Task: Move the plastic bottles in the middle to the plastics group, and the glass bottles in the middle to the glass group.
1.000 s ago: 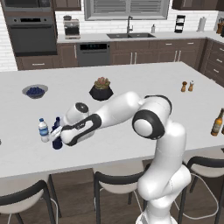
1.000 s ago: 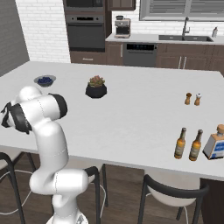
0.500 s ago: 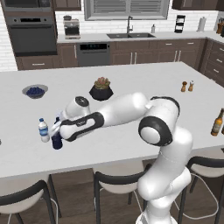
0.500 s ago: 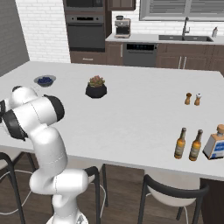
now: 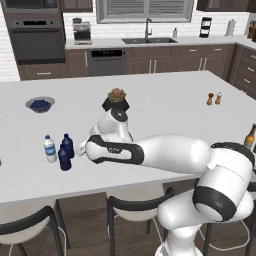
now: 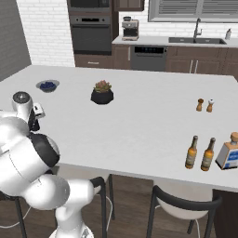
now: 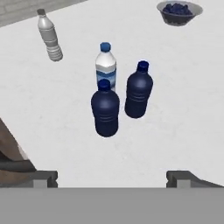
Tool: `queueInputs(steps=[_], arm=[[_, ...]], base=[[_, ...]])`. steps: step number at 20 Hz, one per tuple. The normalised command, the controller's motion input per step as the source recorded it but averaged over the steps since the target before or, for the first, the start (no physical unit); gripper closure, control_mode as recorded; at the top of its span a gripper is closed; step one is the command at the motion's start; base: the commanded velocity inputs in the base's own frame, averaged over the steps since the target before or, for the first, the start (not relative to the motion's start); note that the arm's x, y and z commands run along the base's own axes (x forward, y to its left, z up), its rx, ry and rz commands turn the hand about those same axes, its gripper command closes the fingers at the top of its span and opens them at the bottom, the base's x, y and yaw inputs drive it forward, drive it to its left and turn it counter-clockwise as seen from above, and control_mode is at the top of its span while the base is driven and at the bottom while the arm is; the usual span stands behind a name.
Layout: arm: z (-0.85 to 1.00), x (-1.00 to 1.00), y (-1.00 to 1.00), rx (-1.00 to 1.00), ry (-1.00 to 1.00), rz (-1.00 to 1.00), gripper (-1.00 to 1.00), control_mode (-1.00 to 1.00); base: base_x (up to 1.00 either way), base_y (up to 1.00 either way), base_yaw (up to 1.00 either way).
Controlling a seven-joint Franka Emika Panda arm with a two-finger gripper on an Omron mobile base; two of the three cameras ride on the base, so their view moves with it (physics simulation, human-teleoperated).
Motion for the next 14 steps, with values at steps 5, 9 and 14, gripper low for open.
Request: queueInputs(steps=[5, 9, 14], arm=[[0.55, -0.61, -1.0, 0.07, 0.0, -0.24, -1.0, -1.0], [0.19, -0.28, -1.0, 0.01, -0.01, -0.35, -1.0, -1.0], [0.07, 0.0, -0.97, 0.11, 0.0, -0.19, -1.0, -1.0]], base=[[0.0, 0.0, 0.0], [0.0, 0.0, 0.0], [0.0, 0.0, 0.0]])
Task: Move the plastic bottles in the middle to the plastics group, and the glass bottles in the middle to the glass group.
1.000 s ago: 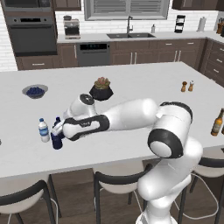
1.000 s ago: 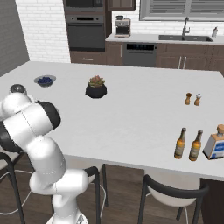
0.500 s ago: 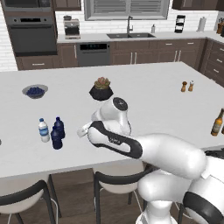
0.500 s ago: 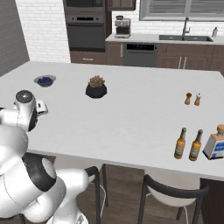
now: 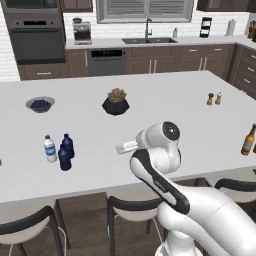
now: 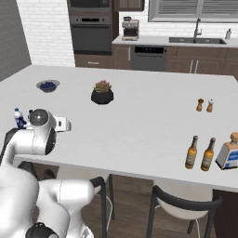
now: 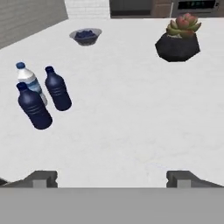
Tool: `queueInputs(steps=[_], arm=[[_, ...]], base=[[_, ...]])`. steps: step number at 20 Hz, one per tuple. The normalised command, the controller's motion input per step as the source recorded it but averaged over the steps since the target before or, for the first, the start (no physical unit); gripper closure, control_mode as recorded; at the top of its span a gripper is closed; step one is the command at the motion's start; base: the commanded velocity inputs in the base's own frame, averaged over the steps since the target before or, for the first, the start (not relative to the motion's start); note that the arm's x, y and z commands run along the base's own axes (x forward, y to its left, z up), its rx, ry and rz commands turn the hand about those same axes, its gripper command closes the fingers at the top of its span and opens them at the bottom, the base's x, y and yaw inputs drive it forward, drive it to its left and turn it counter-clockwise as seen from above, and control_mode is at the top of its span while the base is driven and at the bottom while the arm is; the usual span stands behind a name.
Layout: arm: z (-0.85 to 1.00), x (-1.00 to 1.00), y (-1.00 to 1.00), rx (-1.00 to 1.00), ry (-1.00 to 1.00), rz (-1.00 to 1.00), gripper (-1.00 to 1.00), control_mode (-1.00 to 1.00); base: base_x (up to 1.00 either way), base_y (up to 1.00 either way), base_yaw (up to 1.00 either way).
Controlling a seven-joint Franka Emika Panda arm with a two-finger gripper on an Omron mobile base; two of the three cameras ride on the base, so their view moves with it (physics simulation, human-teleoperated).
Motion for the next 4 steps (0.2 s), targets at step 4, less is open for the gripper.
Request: queueInputs(steps=[4], arm=[[0.11, 0.03, -0.94, 0.11, 0.09, -0.16, -1.0, -1.0]], base=[[0.0, 0.0, 0.0]])
